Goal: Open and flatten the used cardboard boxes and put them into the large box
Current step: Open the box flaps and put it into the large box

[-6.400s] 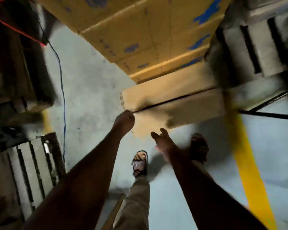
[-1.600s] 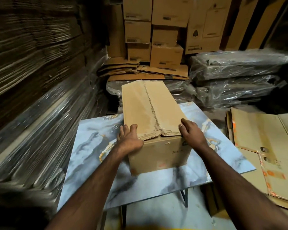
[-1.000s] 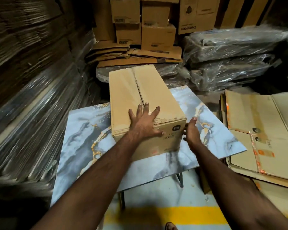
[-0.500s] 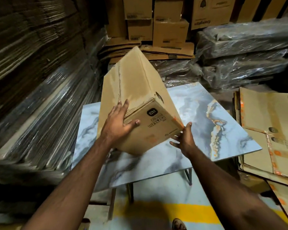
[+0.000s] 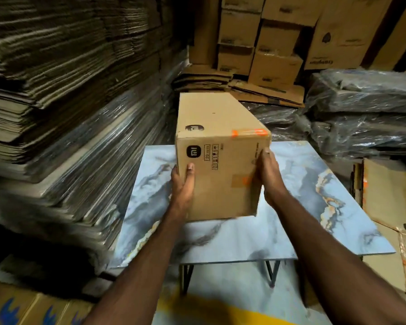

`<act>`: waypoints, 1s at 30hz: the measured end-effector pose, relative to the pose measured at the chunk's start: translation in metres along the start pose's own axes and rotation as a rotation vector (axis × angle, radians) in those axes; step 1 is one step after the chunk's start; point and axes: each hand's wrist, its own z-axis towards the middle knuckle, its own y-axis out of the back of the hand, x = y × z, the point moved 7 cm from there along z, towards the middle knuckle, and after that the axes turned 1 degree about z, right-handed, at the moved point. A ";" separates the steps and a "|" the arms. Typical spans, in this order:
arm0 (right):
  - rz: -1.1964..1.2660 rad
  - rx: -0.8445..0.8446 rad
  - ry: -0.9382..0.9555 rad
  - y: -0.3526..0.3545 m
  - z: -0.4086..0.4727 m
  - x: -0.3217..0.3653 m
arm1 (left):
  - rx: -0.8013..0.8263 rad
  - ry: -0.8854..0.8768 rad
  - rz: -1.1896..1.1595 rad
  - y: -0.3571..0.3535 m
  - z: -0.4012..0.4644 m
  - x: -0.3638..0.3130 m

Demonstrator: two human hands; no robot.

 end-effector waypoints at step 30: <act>-0.446 0.316 0.272 -0.027 -0.007 -0.009 | 0.380 0.970 -0.540 -0.078 -0.065 0.143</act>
